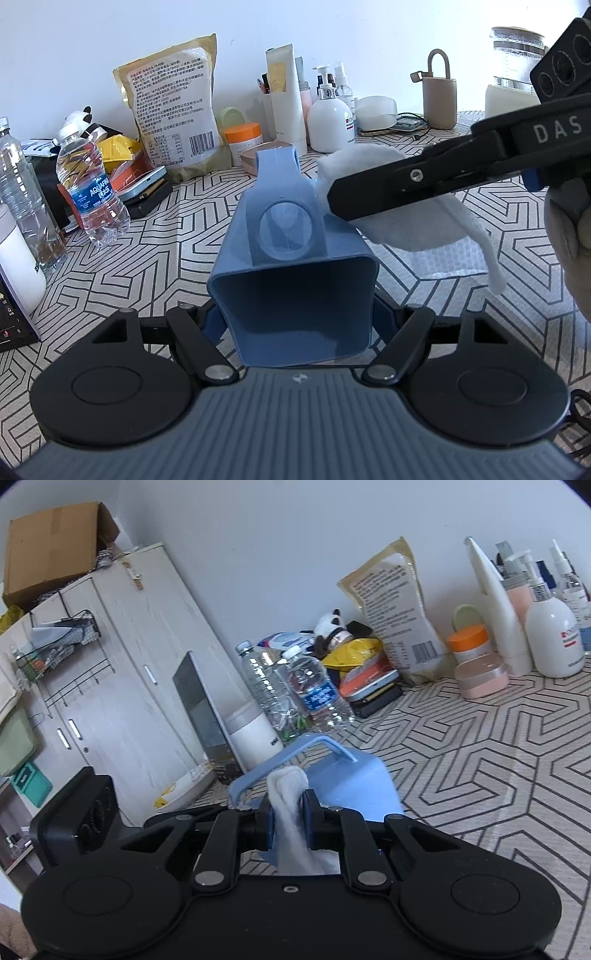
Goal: Clean container
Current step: 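Wipe along the container's outer wall with the right tool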
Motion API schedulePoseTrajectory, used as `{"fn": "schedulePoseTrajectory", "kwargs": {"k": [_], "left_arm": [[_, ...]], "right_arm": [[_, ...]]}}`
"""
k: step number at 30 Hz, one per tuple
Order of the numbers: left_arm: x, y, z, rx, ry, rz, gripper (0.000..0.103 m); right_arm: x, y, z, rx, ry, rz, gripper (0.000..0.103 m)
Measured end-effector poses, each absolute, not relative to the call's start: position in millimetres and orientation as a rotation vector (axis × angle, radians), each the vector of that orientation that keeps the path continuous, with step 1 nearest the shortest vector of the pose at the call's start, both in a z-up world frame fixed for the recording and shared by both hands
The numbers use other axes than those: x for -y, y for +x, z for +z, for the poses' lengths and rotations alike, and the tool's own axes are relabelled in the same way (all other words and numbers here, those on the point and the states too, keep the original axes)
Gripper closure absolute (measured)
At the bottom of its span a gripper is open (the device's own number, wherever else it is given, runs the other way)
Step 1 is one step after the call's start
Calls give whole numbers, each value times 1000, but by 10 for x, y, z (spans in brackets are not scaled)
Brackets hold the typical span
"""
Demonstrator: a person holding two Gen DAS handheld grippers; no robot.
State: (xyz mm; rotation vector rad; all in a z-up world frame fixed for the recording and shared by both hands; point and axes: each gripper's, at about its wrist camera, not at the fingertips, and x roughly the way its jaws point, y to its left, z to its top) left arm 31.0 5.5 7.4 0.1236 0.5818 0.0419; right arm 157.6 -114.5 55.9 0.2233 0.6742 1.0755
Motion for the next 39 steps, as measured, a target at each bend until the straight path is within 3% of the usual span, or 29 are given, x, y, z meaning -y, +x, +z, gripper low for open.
{"fn": "schedulePoseTrajectory", "kwargs": {"k": [2,3,7,39], "left_arm": [[-55,312,74,-583,123,42,27],[-55,312,74,-583,123,41,27],[-56,314,73,-584,121,42,27],[-11,304,71,-582,141,36,27]], "right_arm": [[1155,1592,542,-685,222,1058,85],[1161,1604,527,-695,225,1049,77],[1152,1610,505,-713,248,1071,73],[1085,1538,568,-677,260,1184,79]]}}
